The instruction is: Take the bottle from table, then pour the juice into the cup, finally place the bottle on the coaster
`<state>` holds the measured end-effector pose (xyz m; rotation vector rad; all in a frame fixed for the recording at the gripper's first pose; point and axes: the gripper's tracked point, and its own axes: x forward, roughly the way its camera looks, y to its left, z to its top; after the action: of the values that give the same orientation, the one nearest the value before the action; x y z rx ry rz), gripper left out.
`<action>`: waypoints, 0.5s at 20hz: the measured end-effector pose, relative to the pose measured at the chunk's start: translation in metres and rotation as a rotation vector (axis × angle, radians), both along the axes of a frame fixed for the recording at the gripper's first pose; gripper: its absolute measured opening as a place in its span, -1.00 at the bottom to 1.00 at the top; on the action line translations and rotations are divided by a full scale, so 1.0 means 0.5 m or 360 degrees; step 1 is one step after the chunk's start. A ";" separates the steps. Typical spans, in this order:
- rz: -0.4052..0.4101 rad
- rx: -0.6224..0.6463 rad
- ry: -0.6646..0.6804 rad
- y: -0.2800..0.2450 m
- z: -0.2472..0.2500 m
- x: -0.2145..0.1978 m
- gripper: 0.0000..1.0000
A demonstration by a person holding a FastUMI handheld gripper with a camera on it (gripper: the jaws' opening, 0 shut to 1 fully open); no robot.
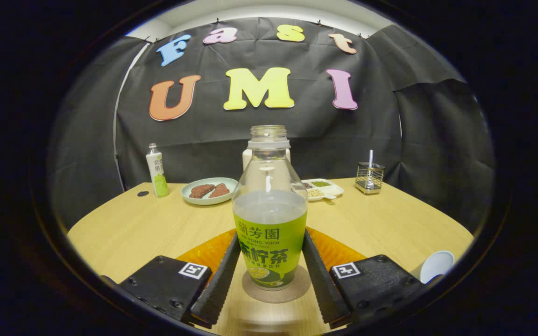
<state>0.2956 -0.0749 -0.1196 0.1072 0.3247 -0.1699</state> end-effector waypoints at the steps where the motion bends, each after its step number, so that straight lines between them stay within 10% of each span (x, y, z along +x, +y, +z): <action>1: 0.0006 0.0000 -0.0003 0.001 0.000 0.000 0.66; 10: 0.0027 -0.0022 0.0034 0.001 -0.004 -0.005 0.97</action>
<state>0.2929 -0.0742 -0.1215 0.0892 0.3458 -0.1566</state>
